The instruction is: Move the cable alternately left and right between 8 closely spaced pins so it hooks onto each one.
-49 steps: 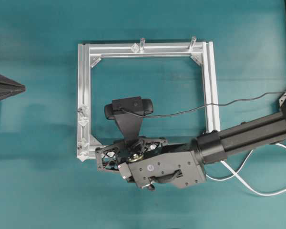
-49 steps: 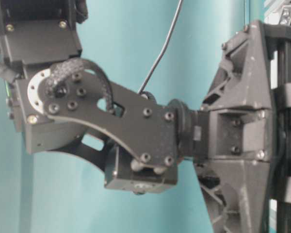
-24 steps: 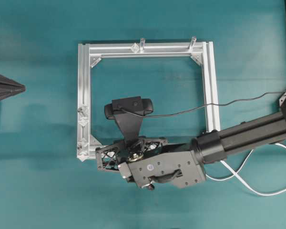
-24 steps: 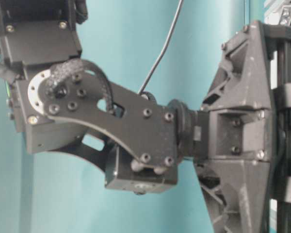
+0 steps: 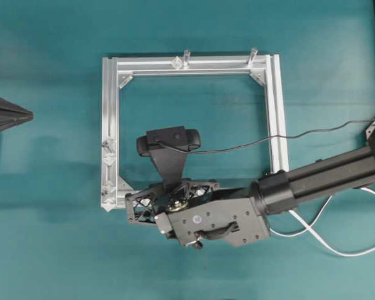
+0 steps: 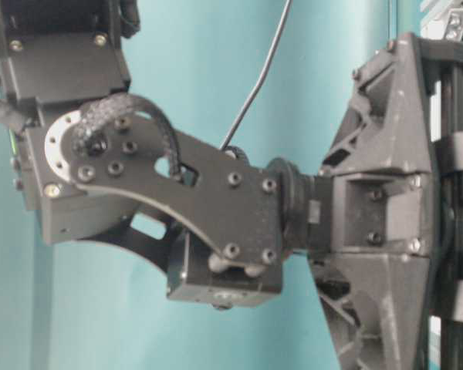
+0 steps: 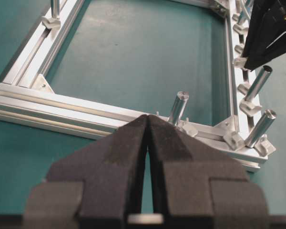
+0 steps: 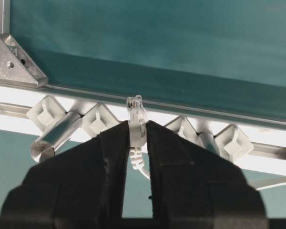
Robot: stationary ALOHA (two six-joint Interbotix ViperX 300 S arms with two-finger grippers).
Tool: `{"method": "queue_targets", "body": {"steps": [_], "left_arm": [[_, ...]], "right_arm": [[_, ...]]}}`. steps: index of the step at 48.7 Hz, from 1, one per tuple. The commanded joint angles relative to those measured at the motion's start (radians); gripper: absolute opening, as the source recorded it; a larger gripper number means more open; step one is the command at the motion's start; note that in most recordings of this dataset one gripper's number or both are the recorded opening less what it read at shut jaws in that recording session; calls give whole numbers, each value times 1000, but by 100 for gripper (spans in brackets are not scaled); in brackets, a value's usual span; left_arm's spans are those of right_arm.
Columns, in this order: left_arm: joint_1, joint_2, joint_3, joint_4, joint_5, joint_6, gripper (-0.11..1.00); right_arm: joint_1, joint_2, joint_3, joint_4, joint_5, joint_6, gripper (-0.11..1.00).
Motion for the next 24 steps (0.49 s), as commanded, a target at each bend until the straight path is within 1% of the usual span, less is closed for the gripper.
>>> {"method": "queue_targets", "body": {"steps": [1,17,24], "left_arm": [[3,9,-12,3,-8,-3,0],[3,9,-12,3,-8,-3,0],[3,9,-12,3,-8,-3,0]], "right_arm": [[3,-51,-9,-2,-2,-2,14],[0,-52,-11,-3,-2,-8,14],[-15,-52,-11,-3,2,-32,14]]}}
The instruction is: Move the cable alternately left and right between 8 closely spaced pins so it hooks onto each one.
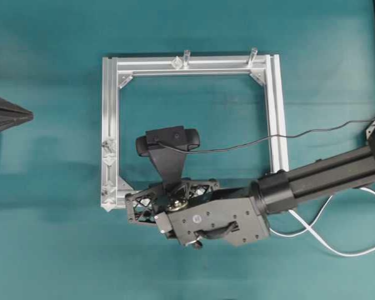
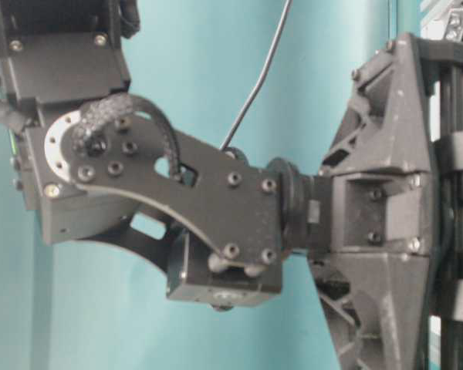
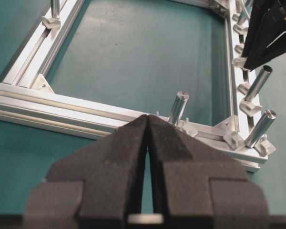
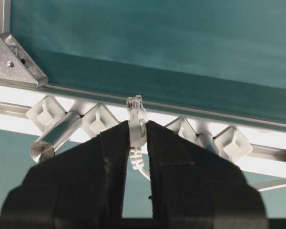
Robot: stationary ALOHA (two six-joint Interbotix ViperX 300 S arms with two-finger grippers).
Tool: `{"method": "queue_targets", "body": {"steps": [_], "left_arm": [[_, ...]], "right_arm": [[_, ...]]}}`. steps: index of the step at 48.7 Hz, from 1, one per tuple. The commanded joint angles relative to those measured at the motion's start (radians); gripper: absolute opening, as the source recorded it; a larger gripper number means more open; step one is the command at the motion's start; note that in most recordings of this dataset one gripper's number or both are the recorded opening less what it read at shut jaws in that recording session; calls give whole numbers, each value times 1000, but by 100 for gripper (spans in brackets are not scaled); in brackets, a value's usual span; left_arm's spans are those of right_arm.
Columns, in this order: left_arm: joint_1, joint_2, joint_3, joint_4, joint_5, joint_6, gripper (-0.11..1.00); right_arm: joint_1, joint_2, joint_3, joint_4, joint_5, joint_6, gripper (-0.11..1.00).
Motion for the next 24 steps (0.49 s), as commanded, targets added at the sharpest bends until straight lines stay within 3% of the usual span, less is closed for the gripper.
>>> {"method": "queue_targets", "body": {"steps": [1,24], "left_arm": [[3,9,-11,3,-8,-2,0],[3,8,-12,3,-8,-2,0]], "right_arm": [[-14,-52,-12,-6,2,-18,14],[-132,-74,-12,-9,3,-172,14]]}}
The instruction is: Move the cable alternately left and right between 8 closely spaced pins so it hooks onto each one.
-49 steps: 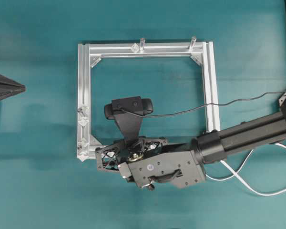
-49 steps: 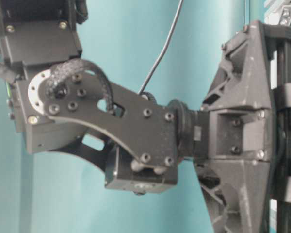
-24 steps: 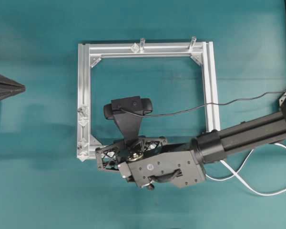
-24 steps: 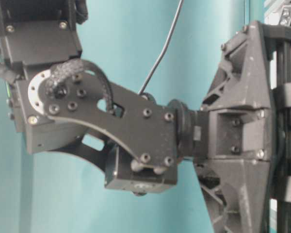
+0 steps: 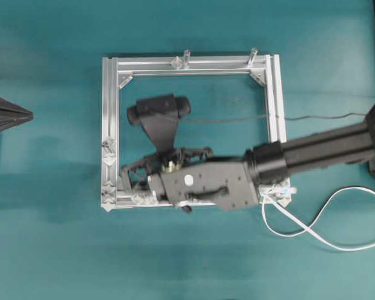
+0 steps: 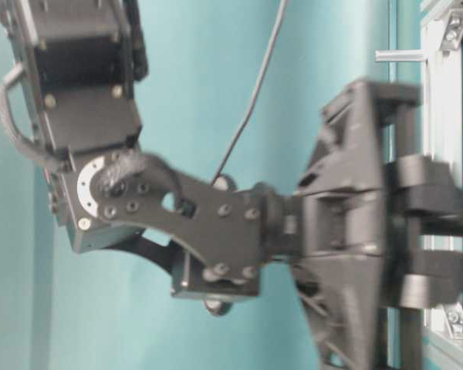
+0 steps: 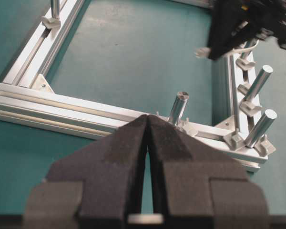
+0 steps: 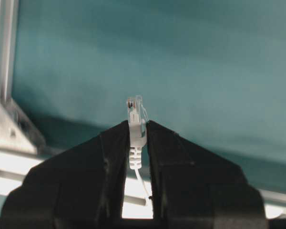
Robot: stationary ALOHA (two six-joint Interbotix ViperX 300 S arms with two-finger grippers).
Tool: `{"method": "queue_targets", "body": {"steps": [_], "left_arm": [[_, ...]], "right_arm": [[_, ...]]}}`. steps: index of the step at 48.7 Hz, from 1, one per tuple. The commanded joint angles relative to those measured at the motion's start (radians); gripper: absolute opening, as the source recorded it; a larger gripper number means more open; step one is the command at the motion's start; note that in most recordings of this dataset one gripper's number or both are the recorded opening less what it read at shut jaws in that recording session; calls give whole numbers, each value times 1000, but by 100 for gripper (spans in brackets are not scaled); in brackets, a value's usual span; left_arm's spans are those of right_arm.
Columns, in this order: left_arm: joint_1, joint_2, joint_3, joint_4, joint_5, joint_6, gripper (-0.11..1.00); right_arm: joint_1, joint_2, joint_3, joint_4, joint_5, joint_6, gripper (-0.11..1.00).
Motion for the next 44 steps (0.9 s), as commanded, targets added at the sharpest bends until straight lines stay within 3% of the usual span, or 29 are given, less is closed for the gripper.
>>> {"method": "queue_targets", "body": {"steps": [1,23,44], "left_arm": [[3,8,-12,3,-5,-3,0],[3,8,-12,3,-3,-3,0],[3,8,-12,3,-3,-3,0]], "right_arm": [[-26,-58,-11,-6,2,-21,14],[-66,-44,-25,-9,-95,-38,14],[-84,57,-193,-9,-107,-48,14]]}}
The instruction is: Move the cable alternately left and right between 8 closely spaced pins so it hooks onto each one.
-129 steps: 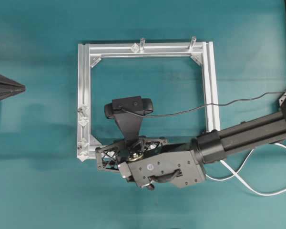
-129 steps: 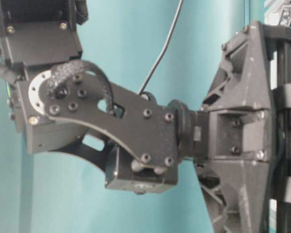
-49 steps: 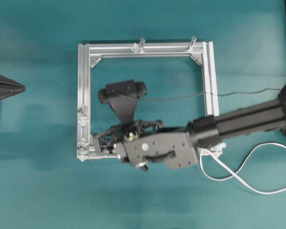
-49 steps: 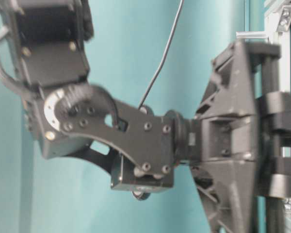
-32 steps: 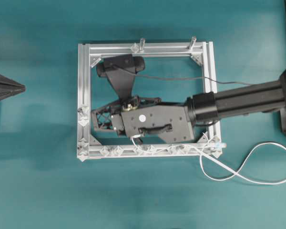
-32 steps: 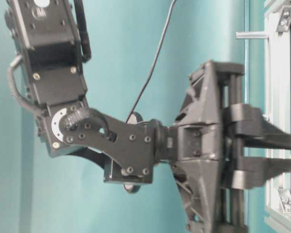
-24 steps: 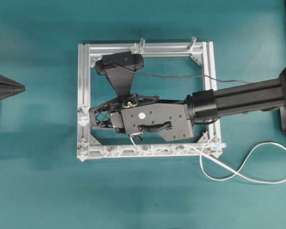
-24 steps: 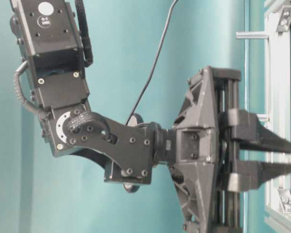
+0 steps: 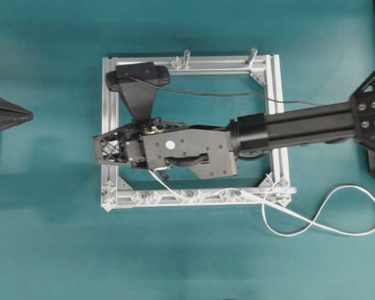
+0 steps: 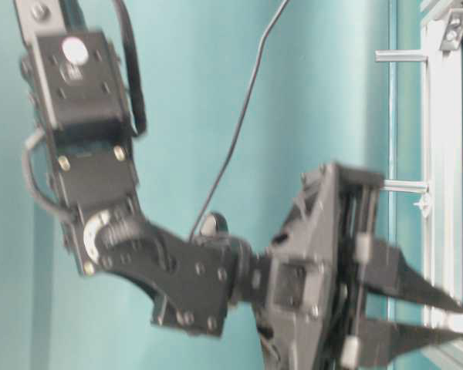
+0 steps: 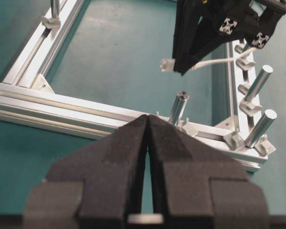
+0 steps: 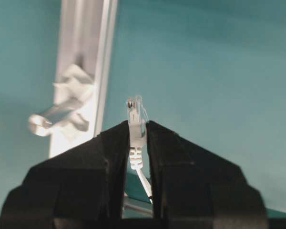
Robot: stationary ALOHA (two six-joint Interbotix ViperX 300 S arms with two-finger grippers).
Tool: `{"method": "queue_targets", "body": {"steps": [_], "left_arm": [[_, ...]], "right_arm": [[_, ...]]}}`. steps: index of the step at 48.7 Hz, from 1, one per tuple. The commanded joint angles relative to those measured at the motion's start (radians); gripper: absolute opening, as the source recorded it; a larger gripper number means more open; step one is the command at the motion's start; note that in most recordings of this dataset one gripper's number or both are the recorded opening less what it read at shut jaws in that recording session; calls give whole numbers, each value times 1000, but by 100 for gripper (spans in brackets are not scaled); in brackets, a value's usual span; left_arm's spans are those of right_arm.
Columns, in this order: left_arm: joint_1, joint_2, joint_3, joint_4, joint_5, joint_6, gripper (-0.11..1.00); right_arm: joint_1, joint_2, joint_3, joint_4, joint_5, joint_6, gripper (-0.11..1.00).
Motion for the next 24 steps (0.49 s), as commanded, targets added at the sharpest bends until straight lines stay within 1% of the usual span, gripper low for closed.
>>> {"method": "queue_targets", "body": {"steps": [1,9,16,24], "left_arm": [[3,8,-12,3,-6,-2,0],[3,9,-12,3,-8,-2,0],[3,9,-12,3,-8,-2,0],[3,9,-12,3,-8,-2,0]], "right_arm": [[0,-6,-55,-6,0,-9,14],[0,17,-92,-5,28,-20,14],[5,17,-95,0,37,-20,14],[31,21,-97,3,40,-9,14]]}}
